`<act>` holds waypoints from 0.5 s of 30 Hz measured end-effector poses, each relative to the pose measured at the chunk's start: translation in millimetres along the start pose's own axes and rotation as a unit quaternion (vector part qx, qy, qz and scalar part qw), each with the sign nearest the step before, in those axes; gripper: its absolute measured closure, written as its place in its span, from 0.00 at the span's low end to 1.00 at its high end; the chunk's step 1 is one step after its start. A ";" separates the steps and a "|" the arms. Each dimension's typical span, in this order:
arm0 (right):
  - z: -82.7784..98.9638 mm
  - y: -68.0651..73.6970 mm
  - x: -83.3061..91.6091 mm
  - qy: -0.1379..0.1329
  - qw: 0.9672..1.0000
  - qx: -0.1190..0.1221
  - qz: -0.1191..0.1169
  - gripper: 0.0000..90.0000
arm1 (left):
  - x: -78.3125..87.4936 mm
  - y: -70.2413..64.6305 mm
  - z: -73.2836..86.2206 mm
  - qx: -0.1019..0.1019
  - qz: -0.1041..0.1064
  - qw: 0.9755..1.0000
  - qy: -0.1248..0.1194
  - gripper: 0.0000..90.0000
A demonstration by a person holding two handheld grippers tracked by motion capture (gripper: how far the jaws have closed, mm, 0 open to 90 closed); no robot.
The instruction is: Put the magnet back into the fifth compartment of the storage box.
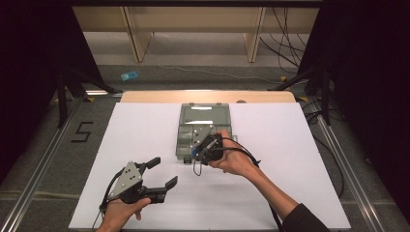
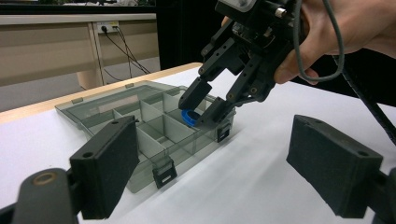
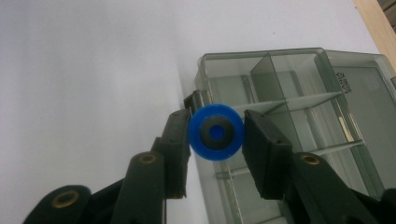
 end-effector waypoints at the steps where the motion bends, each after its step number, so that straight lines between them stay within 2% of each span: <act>1: -0.5 -0.3 -0.7 -0.001 1.000 0.000 0.001 0.69 | 0.0 0.0 0.0 -0.001 0.000 1.000 0.000 0.18; 14: -9.5 -6.3 -8.7 -0.008 1.000 0.004 0.006 0.69 | 0.4 0.2 -0.6 -0.006 -0.001 1.000 -0.002 0.18; 15: -10.1 -6.9 -9.7 -0.008 1.000 0.005 0.006 0.69 | -1.2 -4.9 0.8 0.032 0.016 0.999 -0.004 0.18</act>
Point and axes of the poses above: each handheld gripper's, and its own axes: x roughly backward along the jaws, z roughly out of its underside, y roughly to its left, the point moved 2 cm from there along -x, roughly forward along the jaws, and after that the axes turned 2 degrees about -y, right-handed, at the moved point
